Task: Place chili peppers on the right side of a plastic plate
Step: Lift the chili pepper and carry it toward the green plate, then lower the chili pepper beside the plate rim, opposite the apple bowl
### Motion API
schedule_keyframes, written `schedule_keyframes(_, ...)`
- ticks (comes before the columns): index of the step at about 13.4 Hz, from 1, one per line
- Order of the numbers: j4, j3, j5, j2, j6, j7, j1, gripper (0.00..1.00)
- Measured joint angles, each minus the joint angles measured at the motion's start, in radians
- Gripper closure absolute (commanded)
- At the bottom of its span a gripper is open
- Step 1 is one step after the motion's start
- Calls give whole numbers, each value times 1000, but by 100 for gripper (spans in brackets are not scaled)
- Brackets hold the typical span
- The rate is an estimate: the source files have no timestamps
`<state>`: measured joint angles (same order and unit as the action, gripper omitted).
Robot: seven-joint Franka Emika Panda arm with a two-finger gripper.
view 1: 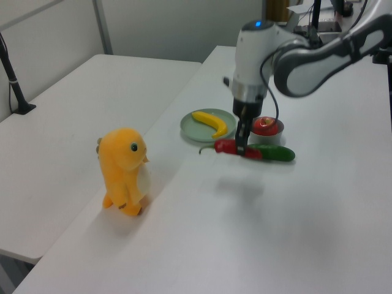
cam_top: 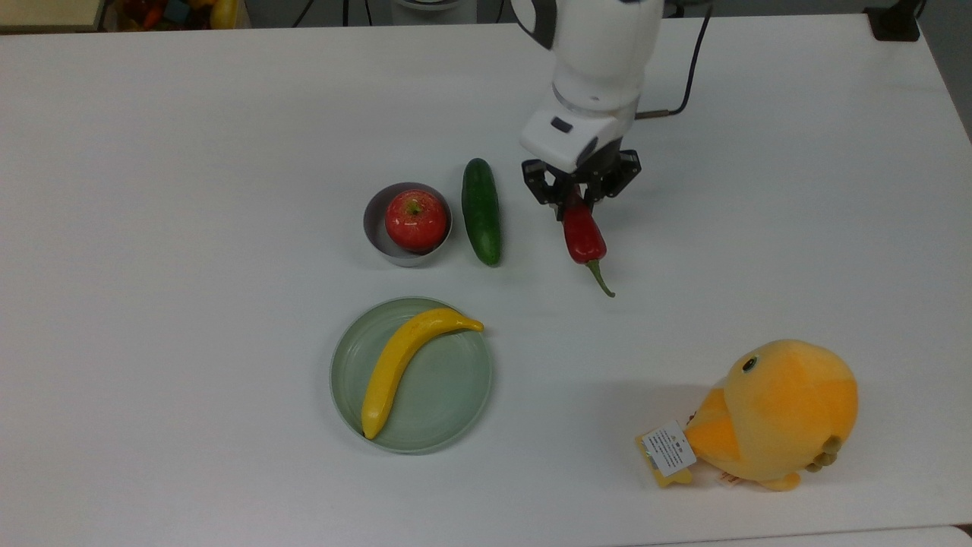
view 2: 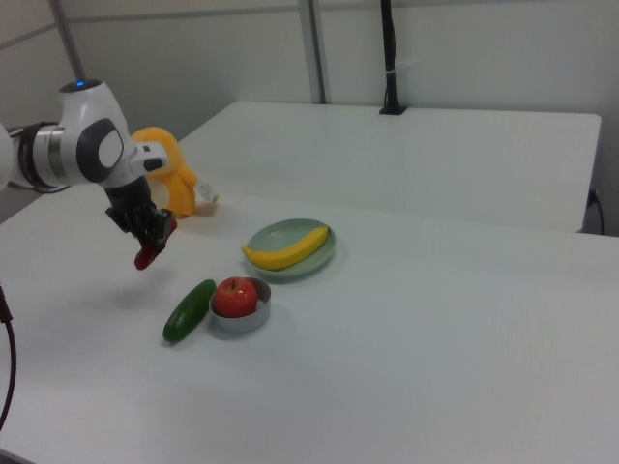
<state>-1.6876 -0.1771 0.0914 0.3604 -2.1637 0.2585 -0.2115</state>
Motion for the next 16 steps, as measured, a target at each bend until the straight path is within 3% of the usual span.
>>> schedule_keyframes(2,8,11,-49,-46,34,-51,27,100)
schedule_keyframes(4,42,53,-101,-72,90,-138,51,100)
schedule_keyframes(8,89,180,-185,-76,98,-273,68,100)
schedule_keyframes(11,107,241,-202,-70,96,-339,88,100)
schedule_keyframes(16,126,265,-218,-11,-16,-414,178,100)
